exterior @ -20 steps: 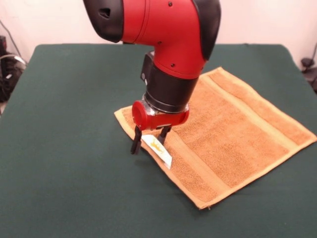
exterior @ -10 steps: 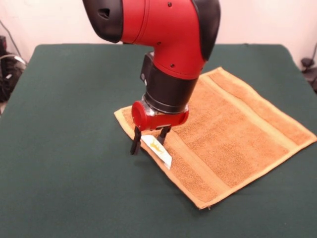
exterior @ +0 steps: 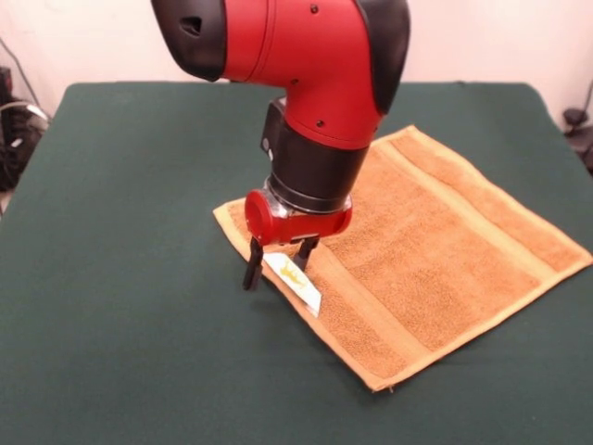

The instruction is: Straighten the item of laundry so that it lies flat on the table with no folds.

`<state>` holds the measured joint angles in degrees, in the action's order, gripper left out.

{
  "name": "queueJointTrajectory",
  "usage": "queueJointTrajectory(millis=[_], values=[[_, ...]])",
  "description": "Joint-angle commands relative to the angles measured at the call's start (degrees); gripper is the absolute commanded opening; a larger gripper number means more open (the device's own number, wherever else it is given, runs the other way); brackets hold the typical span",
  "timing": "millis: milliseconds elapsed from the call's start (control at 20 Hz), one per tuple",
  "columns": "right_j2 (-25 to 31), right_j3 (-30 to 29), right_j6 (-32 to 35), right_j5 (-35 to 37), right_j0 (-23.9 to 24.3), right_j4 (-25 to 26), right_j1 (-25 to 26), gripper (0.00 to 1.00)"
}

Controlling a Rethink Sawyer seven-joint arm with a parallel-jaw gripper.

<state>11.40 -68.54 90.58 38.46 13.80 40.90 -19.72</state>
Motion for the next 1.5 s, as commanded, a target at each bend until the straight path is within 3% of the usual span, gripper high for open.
queueJointTrajectory(millis=[50,1500], values=[[5.2,-1.78,-9.75,3.68,2.01,-0.5,4.57,1.0],[9.11,-4.34,-10.46,7.84,4.73,-5.13,5.06,1.0]])
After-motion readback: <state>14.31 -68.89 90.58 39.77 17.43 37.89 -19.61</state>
